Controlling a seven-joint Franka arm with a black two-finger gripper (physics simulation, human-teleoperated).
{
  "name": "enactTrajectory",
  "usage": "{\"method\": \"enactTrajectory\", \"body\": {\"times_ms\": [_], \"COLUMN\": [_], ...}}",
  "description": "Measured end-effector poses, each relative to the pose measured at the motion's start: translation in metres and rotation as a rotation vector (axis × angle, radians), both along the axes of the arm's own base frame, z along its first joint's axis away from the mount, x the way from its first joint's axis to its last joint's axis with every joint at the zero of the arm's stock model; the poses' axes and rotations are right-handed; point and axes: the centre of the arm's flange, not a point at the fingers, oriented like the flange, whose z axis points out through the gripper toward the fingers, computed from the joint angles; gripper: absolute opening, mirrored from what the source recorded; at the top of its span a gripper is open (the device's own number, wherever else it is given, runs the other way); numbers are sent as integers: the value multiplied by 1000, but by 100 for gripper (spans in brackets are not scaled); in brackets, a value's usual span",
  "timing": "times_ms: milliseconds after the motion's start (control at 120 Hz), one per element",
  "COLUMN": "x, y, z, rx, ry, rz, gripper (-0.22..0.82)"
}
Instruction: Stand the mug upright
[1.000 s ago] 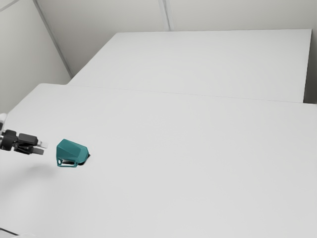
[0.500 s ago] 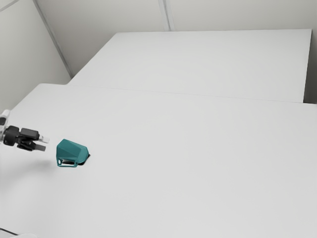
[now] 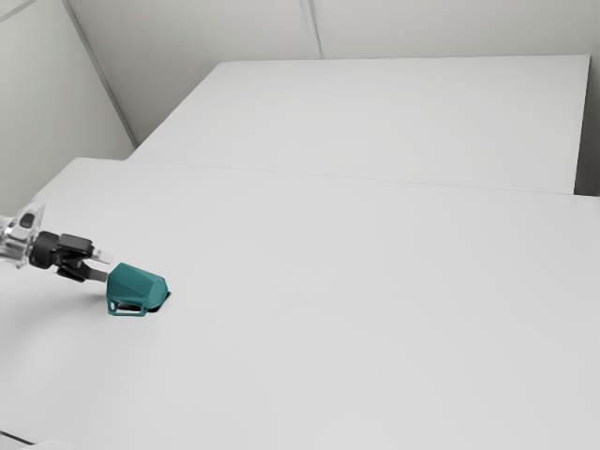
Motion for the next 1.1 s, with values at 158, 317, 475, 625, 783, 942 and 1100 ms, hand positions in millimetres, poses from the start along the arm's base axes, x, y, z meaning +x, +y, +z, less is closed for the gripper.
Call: {"method": "enactTrajectory", "body": {"times_ms": [158,317,475,625,783,942,1100], "x": [5,10,16,18,21,23,24], "y": [-8,-15,-22,-25,-27,-27,-28], "z": [-9,-15,-16,-17,-19,-19,-16], "rx": [-24,-42,-46,-46,-38,-32,-26], "ry": [21,36,39,44,47,48,44], "rz": [-6,-11,-16,-12,-6,-1,-1], "gripper": [60,60,60,49,32,13,-3]}}
